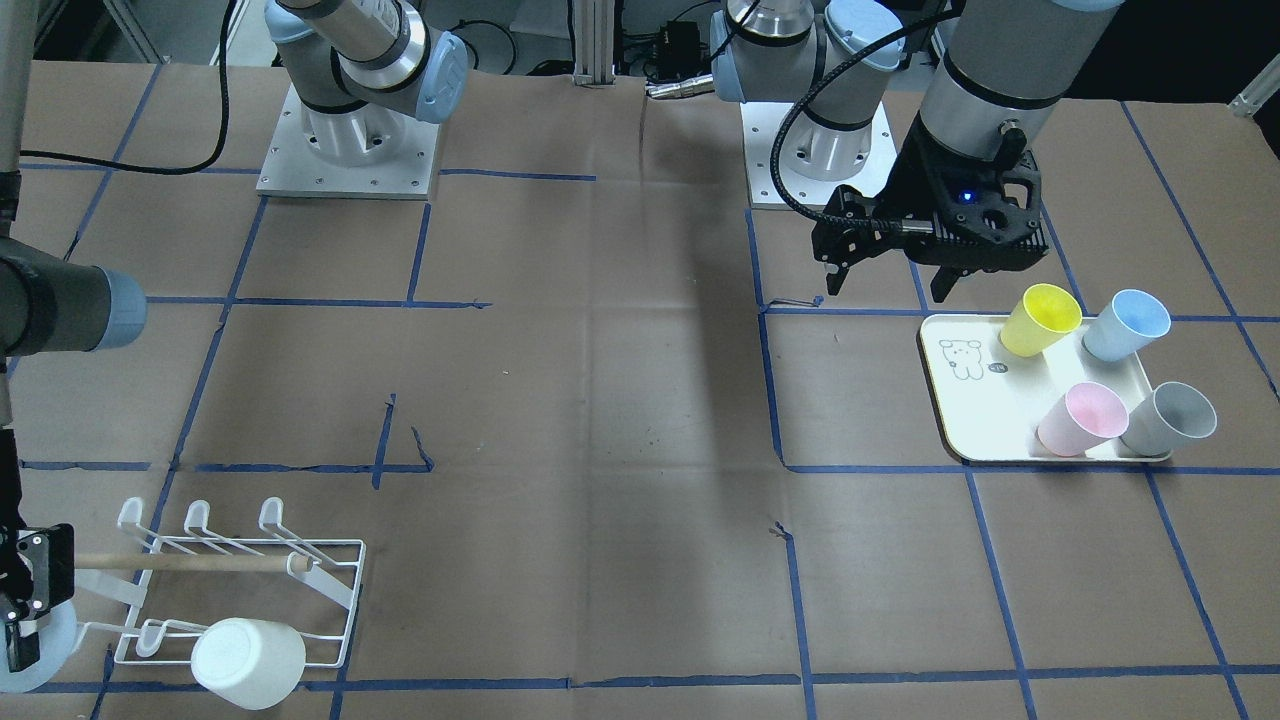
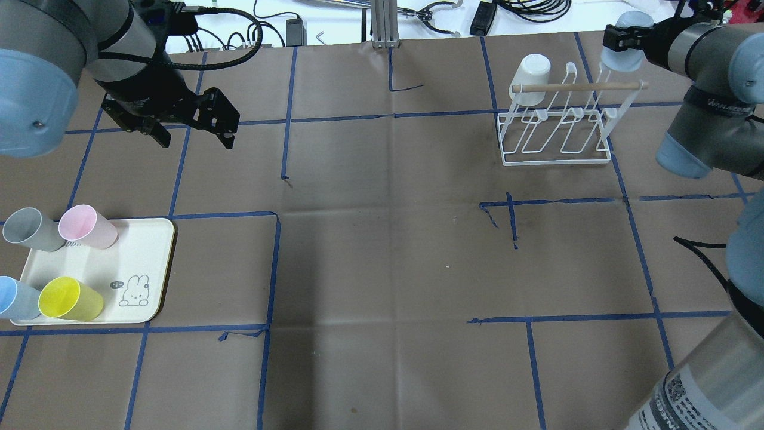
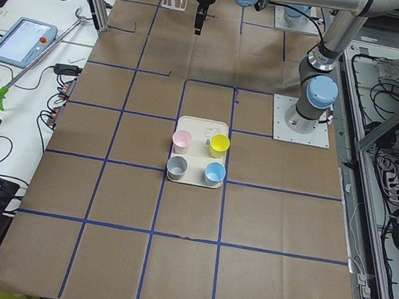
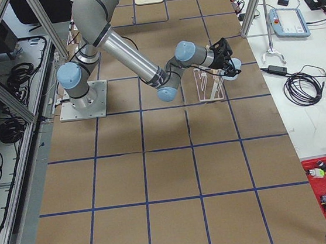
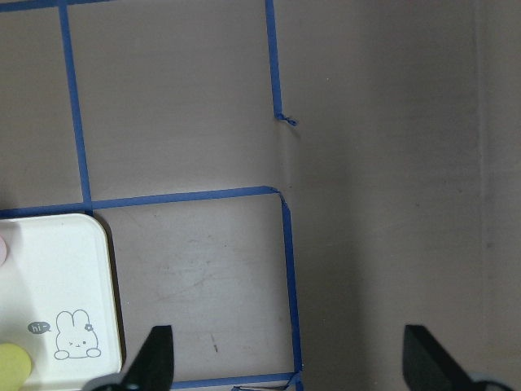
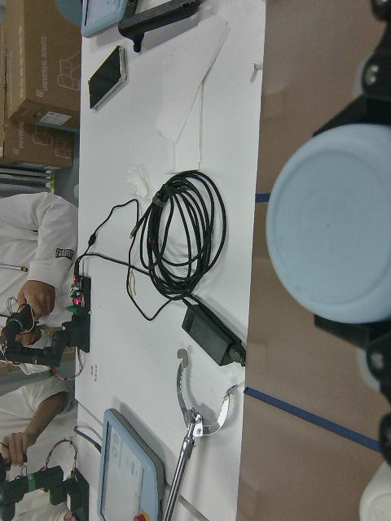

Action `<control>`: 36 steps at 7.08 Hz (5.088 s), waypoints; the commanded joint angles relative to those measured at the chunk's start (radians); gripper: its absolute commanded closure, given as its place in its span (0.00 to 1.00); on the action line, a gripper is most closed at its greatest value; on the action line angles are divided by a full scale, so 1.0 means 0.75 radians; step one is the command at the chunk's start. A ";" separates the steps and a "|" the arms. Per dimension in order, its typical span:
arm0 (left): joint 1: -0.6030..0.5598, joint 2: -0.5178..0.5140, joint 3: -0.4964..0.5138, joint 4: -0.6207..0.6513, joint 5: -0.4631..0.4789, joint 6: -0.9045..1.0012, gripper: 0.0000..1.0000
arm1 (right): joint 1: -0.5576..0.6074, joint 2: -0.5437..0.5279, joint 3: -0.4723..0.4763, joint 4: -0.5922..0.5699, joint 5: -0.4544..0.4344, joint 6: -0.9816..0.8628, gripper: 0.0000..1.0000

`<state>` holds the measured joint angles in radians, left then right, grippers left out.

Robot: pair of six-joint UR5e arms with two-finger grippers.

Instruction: Transfer IKEA cup to right arm and place on rack

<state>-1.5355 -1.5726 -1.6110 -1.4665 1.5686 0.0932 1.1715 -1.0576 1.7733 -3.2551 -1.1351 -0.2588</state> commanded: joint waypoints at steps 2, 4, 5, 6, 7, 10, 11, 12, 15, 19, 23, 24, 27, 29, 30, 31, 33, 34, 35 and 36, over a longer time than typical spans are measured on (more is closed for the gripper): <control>-0.002 0.000 0.000 0.000 -0.003 -0.061 0.00 | 0.025 0.019 0.024 -0.008 0.002 0.024 0.81; -0.004 0.002 0.000 0.000 -0.003 -0.083 0.00 | 0.017 0.034 0.029 0.010 0.000 0.014 0.16; -0.004 0.002 0.000 0.000 -0.003 -0.083 0.00 | 0.017 0.036 0.035 0.020 0.000 0.024 0.00; -0.004 0.002 0.000 0.000 -0.003 -0.085 0.00 | 0.017 0.038 0.041 0.020 0.000 0.024 0.00; -0.004 0.000 0.000 0.000 -0.003 -0.085 0.00 | 0.017 0.036 0.037 0.020 0.002 0.024 0.00; -0.004 -0.002 0.000 0.000 -0.005 -0.085 0.00 | 0.023 0.013 0.022 0.025 0.002 0.014 0.00; -0.004 0.000 0.000 0.000 -0.005 -0.083 0.00 | 0.023 -0.027 0.016 0.146 -0.018 0.012 0.00; -0.004 -0.002 0.000 0.000 -0.005 -0.085 0.00 | 0.025 -0.113 -0.008 0.384 -0.020 0.014 0.00; -0.004 -0.002 0.000 0.000 -0.005 -0.083 0.00 | 0.037 -0.271 -0.063 0.955 -0.138 0.020 0.00; -0.008 -0.008 0.005 -0.008 0.001 -0.081 0.00 | 0.245 -0.667 -0.064 1.861 -0.453 0.184 0.00; -0.008 -0.020 0.033 -0.078 -0.003 -0.081 0.00 | 0.596 -0.742 -0.066 2.049 -0.524 0.390 0.00; -0.008 -0.016 0.031 -0.078 -0.001 -0.079 0.00 | 0.590 -0.742 -0.072 2.074 -0.524 0.390 0.00; -0.006 -0.018 0.031 -0.078 -0.003 -0.079 0.00 | 0.592 -0.756 -0.104 2.092 -0.524 0.388 0.00; -0.008 -0.016 0.031 -0.078 -0.003 -0.079 0.00 | 0.594 -0.754 -0.111 2.107 -0.524 0.388 0.00; -0.008 -0.018 0.033 -0.076 -0.005 -0.079 0.00 | 0.594 -0.754 -0.108 2.107 -0.524 0.388 0.00; -0.006 -0.018 0.031 -0.076 -0.003 -0.077 0.00 | 0.594 -0.754 -0.104 2.107 -0.524 0.388 0.00; -0.008 -0.018 0.033 -0.076 -0.005 -0.077 0.00 | 0.594 -0.750 -0.108 2.105 -0.522 0.388 0.00; -0.006 -0.014 0.033 -0.076 -0.005 -0.077 0.00 | 0.596 -0.752 -0.102 2.105 -0.522 0.388 0.00; -0.008 -0.018 0.033 -0.076 -0.005 -0.077 0.00 | 0.596 -0.744 -0.100 2.103 -0.522 0.388 0.00; -0.006 -0.018 0.033 -0.076 -0.005 -0.077 0.00 | 0.596 -0.744 -0.100 2.101 -0.516 0.388 0.00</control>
<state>-1.5409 -1.5854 -1.5862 -1.5233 1.5647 0.0353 1.6181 -1.6172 1.6969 -1.6780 -1.5253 0.0322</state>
